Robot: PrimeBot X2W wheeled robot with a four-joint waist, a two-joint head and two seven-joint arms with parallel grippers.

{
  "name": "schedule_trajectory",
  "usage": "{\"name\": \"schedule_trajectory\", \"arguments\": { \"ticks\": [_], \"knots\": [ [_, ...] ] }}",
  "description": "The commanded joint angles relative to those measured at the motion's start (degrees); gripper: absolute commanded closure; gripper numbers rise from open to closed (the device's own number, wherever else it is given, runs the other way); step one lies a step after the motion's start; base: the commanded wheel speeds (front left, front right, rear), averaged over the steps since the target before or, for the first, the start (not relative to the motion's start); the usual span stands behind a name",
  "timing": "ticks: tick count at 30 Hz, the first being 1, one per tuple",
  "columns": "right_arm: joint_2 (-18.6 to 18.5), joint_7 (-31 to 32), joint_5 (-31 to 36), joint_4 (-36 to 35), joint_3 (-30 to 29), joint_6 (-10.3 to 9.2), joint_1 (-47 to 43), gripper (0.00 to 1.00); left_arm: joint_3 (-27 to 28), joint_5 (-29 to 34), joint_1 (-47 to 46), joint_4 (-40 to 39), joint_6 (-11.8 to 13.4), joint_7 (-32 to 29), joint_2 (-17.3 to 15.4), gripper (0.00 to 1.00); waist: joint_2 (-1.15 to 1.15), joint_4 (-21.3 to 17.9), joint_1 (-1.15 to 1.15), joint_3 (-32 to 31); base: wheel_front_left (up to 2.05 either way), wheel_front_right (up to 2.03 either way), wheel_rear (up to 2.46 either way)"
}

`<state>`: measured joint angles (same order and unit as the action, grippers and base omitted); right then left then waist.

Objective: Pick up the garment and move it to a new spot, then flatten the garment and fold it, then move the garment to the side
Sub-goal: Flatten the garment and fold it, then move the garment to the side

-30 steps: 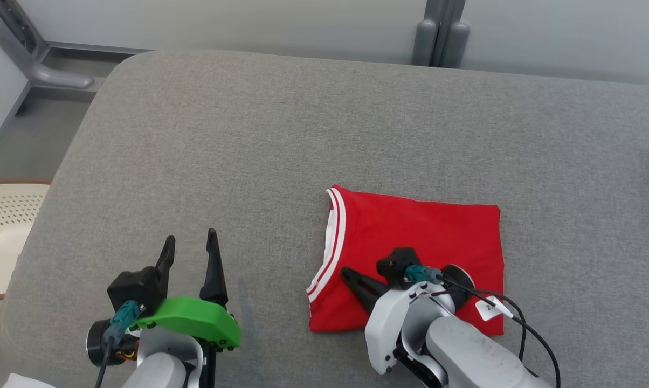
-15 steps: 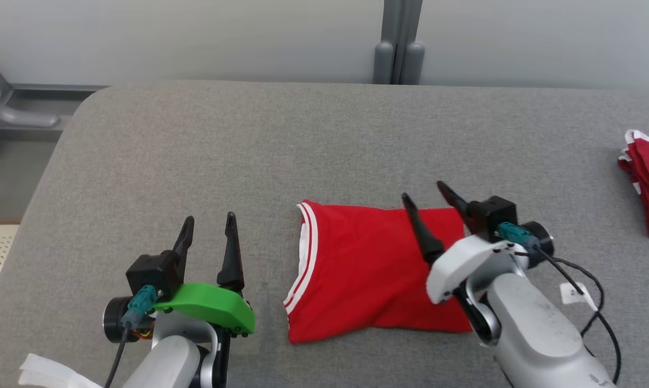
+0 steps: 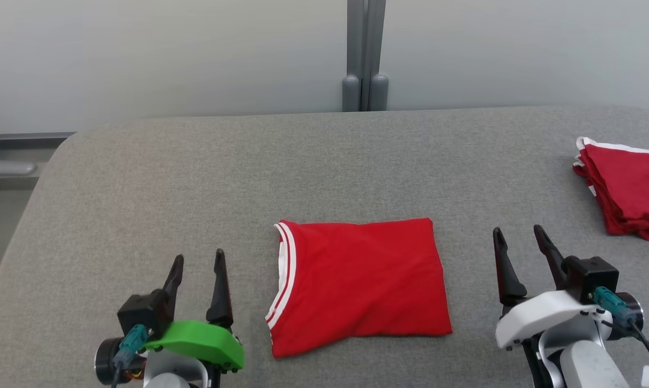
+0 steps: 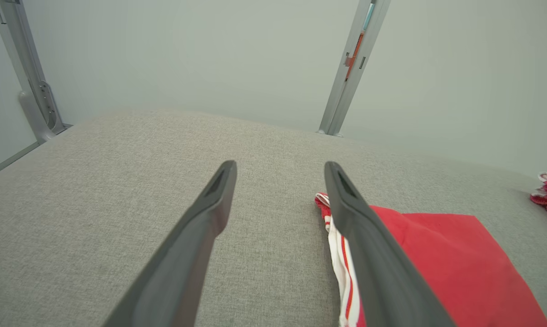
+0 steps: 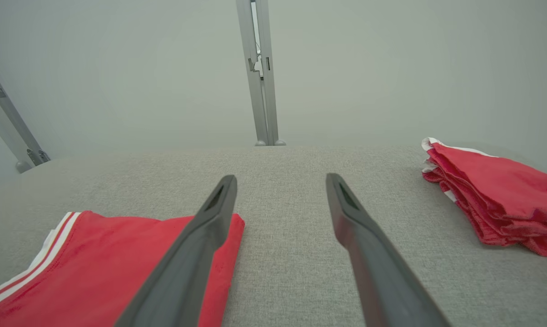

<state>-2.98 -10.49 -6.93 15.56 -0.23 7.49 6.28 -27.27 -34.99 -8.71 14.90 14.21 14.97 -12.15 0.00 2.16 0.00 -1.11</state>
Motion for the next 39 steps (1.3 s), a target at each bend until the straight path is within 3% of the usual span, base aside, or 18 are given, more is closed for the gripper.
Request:
{"name": "schedule_trajectory", "arguments": {
  "ticks": [1, 9, 32, 39],
  "knots": [
    [0.1, 0.5, -1.1, -1.5, 0.4, -0.02, -1.7, 0.0, 1.0, 0.8, 1.8, -0.6, 0.4, 0.3, 0.0, 0.0, 0.0, -0.6, 0.0, -0.4, 0.0, 0.0, 0.0],
    [0.0, 1.9, -3.7, -7.7, 1.4, -0.02, -6.4, 0.0, 4.3, 3.6, 5.3, -2.5, -0.3, 0.3, 1.1, 0.0, 0.0, -1.0, 0.0, -0.7, 0.0, 0.0, 0.0],
    [0.0, 3.7, -2.2, -6.9, 0.8, -0.02, -6.8, 0.0, 5.5, 6.3, 5.4, -1.3, -1.6, 0.3, 2.3, 0.0, 0.0, 0.0, 0.0, -1.1, 0.0, 0.0, 0.0],
    [0.0, 11.1, 0.3, -5.3, -1.6, -0.02, -3.3, 0.0, 4.7, 6.6, 4.3, -0.8, -2.4, 0.2, 2.4, 0.0, 0.0, 2.0, 0.0, -0.5, 0.0, 0.0, 0.0]
  ]
}}
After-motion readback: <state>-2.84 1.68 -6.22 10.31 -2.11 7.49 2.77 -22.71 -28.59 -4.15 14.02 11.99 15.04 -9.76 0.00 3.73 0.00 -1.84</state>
